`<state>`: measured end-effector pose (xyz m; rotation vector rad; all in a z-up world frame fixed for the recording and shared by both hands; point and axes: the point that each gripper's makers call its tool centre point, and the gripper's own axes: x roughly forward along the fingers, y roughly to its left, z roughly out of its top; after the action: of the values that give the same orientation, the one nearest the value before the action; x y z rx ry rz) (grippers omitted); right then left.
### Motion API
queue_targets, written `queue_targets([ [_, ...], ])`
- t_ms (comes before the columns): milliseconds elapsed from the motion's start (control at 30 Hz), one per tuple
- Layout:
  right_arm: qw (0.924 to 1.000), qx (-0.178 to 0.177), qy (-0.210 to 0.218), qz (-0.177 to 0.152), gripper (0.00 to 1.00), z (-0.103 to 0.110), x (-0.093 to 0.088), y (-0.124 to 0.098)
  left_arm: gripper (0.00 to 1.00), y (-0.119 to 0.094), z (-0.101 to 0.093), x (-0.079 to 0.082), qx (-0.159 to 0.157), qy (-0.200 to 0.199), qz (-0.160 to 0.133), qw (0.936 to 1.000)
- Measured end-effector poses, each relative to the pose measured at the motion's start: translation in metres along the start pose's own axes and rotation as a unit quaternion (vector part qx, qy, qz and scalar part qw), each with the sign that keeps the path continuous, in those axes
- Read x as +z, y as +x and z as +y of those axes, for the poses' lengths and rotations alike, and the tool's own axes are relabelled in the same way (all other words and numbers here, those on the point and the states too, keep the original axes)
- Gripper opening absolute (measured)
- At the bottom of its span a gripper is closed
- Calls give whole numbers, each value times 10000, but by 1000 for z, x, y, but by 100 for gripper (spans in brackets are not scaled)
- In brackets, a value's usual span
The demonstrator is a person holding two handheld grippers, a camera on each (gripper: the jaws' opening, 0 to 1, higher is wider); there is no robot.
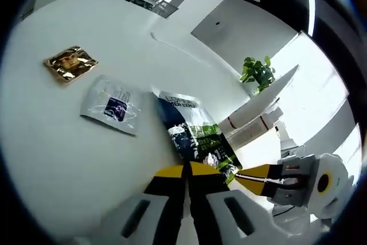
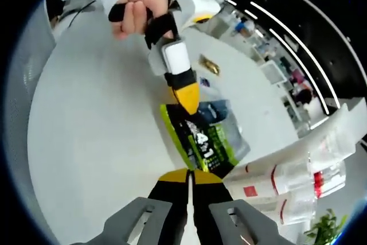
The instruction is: Arrange the skincare products in the storage area until every visible bottle or jar stands upright without overlapping.
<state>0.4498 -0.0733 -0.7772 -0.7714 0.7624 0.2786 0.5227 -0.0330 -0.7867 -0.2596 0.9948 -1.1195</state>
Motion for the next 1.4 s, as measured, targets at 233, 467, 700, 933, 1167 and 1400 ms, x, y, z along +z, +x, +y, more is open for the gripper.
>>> queue_targets([
  [233, 10000, 55, 26, 36, 0, 2, -4, -2, 0, 1, -3, -2, -15, 153, 12, 9999],
  [467, 9999, 163, 21, 25, 0, 6, -4, -3, 0, 0, -4, -2, 9, 386, 14, 9993],
  [700, 10000, 84, 15, 9, 0, 1, -1, -10, 2, -3, -8, -4, -31, 412, 40, 9991],
  [933, 9997, -52, 191, -111, 1, -7, 8, -21, 6, -8, -8, -3, 1, 475, 17, 9989],
  [1167, 9959, -129, 748, -485, 10, -14, 27, -39, 12, -24, -17, -1, -114, 731, -89, 9972],
  [1400, 9868, -162, 1422, -763, 23, -17, 34, -57, 15, -43, -8, -1, 2, 1040, -238, 9943],
])
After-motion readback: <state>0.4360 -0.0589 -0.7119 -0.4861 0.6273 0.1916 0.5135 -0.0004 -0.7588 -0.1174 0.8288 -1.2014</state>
